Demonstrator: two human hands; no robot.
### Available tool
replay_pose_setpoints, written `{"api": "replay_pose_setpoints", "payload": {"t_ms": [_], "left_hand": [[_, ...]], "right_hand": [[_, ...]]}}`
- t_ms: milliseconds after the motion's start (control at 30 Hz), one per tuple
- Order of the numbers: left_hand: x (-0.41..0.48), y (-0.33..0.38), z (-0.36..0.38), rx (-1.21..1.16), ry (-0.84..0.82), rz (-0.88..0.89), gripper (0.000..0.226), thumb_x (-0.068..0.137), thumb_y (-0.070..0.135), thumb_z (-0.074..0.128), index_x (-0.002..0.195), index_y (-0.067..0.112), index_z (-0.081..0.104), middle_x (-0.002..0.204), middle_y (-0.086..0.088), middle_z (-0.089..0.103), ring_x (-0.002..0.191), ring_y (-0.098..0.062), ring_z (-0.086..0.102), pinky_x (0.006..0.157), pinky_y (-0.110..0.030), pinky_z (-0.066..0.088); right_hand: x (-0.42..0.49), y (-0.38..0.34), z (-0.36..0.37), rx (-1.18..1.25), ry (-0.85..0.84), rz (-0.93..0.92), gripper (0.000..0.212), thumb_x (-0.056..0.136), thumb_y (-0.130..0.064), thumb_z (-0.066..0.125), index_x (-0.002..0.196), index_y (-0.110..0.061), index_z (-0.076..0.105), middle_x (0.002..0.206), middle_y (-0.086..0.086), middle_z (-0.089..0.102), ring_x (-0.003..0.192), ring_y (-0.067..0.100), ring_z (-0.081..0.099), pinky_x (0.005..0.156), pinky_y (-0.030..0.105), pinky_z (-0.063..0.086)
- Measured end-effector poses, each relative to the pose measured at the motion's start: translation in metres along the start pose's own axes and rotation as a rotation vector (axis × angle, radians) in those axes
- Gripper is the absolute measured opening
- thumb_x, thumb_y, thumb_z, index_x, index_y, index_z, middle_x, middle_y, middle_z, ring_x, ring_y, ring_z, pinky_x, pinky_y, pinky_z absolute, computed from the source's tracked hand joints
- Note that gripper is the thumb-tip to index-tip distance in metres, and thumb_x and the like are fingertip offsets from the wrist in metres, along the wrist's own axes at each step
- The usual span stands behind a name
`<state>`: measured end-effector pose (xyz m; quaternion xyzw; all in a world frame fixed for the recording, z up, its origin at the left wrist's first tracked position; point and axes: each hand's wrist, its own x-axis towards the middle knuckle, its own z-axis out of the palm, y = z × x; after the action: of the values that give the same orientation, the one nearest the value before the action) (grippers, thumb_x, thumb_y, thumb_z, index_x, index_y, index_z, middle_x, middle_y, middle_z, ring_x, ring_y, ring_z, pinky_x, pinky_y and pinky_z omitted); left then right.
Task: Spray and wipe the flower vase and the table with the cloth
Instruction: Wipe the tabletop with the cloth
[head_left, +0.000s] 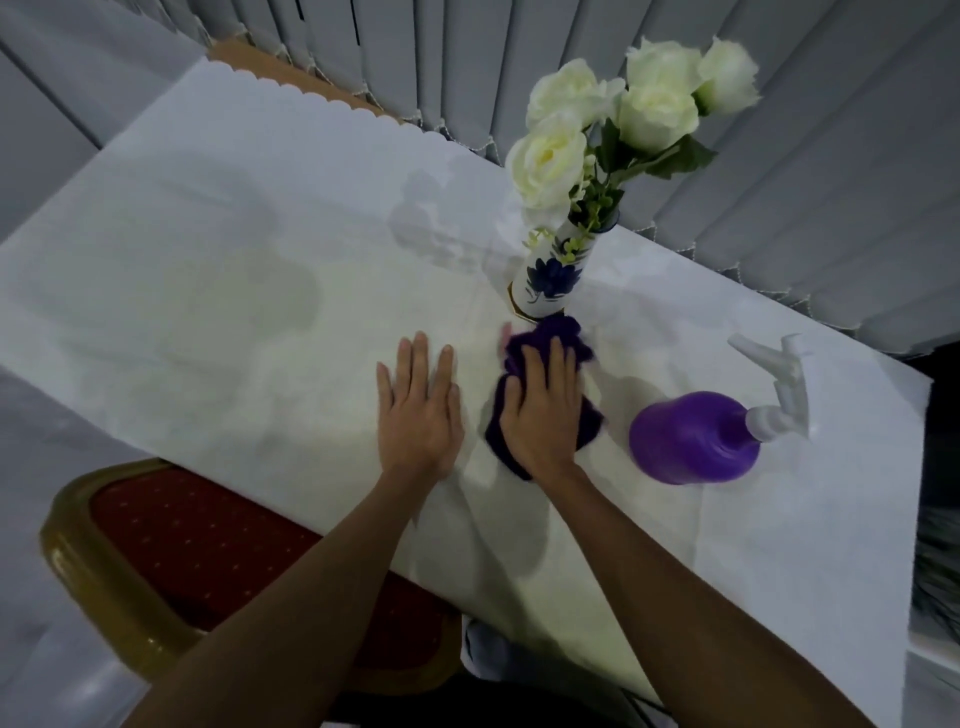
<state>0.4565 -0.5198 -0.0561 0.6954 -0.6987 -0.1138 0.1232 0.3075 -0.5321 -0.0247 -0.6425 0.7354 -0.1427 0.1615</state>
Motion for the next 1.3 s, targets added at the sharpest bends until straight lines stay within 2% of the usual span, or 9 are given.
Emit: {"api": "replay_pose_setpoints", "payload": {"t_ms": [200, 400, 533, 700, 767, 900, 1067, 1200, 1300], "left_hand": [[0.019, -0.043, -0.024, -0.107, 0.036, -0.189, 0.057, 0.101, 0.010, 0.035, 0.154, -0.007, 0.022, 0.164, -0.025, 0.018, 0.154, -0.038, 0.012, 0.125, -0.052, 0.005], [0.018, -0.088, -0.027, 0.024, 0.065, -0.202, 0.057, 0.107, 0.027, 0.029, 0.156, 0.000, 0.021, 0.166, -0.018, 0.018, 0.156, -0.031, 0.012, 0.124, -0.054, 0.009], [0.019, -0.092, -0.022, 0.008, 0.059, -0.204, 0.059, 0.107, 0.033, 0.020, 0.158, 0.004, 0.016, 0.168, -0.014, 0.013, 0.157, -0.026, 0.006, 0.125, -0.052, 0.008], [0.019, -0.095, -0.021, 0.018, 0.059, -0.192, 0.058, 0.108, 0.030, 0.024, 0.158, 0.003, 0.015, 0.168, -0.014, 0.011, 0.157, -0.026, 0.003, 0.125, -0.052, 0.009], [0.019, -0.095, -0.021, 0.020, 0.071, -0.193, 0.058, 0.107, 0.029, 0.027, 0.157, 0.002, 0.019, 0.168, -0.015, 0.015, 0.157, -0.027, 0.007, 0.125, -0.053, 0.011], [0.016, -0.101, -0.021, -0.012, 0.090, -0.139, 0.058, 0.106, 0.026, 0.031, 0.156, -0.001, 0.020, 0.167, -0.017, 0.016, 0.156, -0.030, 0.009, 0.125, -0.052, 0.011], [0.016, -0.110, -0.033, -0.106, 0.061, -0.071, 0.056, 0.105, 0.017, 0.036, 0.155, -0.004, 0.023, 0.165, -0.020, 0.019, 0.155, -0.033, 0.012, 0.125, -0.050, 0.012], [0.026, -0.133, -0.044, -0.197, 0.082, -0.228, 0.054, 0.106, 0.018, 0.030, 0.156, -0.002, 0.022, 0.166, -0.016, 0.018, 0.156, -0.029, 0.010, 0.126, -0.050, 0.005], [0.035, -0.170, -0.060, -0.170, 0.135, -0.390, 0.053, 0.105, 0.018, 0.029, 0.154, -0.002, 0.027, 0.165, -0.016, 0.023, 0.155, -0.030, 0.015, 0.124, -0.054, 0.006]], "right_hand": [[-0.065, 0.026, -0.001, 0.025, -0.164, -0.436, 0.044, 0.104, -0.028, 0.051, 0.146, -0.015, 0.059, 0.162, 0.015, 0.045, 0.152, 0.035, 0.037, 0.124, 0.055, 0.030], [0.032, -0.052, 0.024, 0.013, -0.067, -0.206, 0.047, 0.105, -0.024, 0.046, 0.148, -0.006, 0.054, 0.164, 0.021, 0.039, 0.154, 0.037, 0.032, 0.126, 0.051, 0.026], [0.106, -0.094, 0.039, -0.002, -0.073, -0.154, 0.052, 0.107, -0.029, 0.042, 0.156, -0.013, 0.044, 0.169, 0.017, 0.030, 0.158, 0.034, 0.022, 0.129, 0.046, 0.018], [0.147, -0.136, 0.049, 0.074, 0.073, 0.126, 0.051, 0.106, -0.030, 0.044, 0.155, -0.017, 0.046, 0.171, 0.014, 0.028, 0.159, 0.033, 0.019, 0.129, 0.045, 0.014], [0.137, -0.151, 0.057, 0.074, 0.033, -0.016, 0.049, 0.104, -0.032, 0.050, 0.150, -0.015, 0.054, 0.167, 0.017, 0.035, 0.156, 0.038, 0.027, 0.127, 0.048, 0.019], [0.133, -0.137, 0.057, 0.004, -0.222, -0.596, 0.044, 0.103, -0.028, 0.056, 0.146, -0.018, 0.061, 0.164, 0.013, 0.043, 0.154, 0.034, 0.033, 0.126, 0.048, 0.023], [0.160, -0.168, 0.068, 0.024, 0.024, -0.038, 0.048, 0.105, -0.030, 0.047, 0.151, -0.019, 0.053, 0.168, 0.013, 0.034, 0.157, 0.035, 0.026, 0.128, 0.047, 0.018], [0.109, -0.165, 0.073, 0.065, -0.197, -0.522, 0.044, 0.104, -0.023, 0.055, 0.147, -0.016, 0.059, 0.165, 0.016, 0.040, 0.155, 0.037, 0.032, 0.126, 0.052, 0.024], [0.078, -0.125, 0.058, 0.040, -0.041, -0.422, 0.042, 0.101, -0.021, 0.062, 0.142, -0.014, 0.064, 0.157, 0.017, 0.051, 0.146, 0.038, 0.046, 0.121, 0.054, 0.034]]}}
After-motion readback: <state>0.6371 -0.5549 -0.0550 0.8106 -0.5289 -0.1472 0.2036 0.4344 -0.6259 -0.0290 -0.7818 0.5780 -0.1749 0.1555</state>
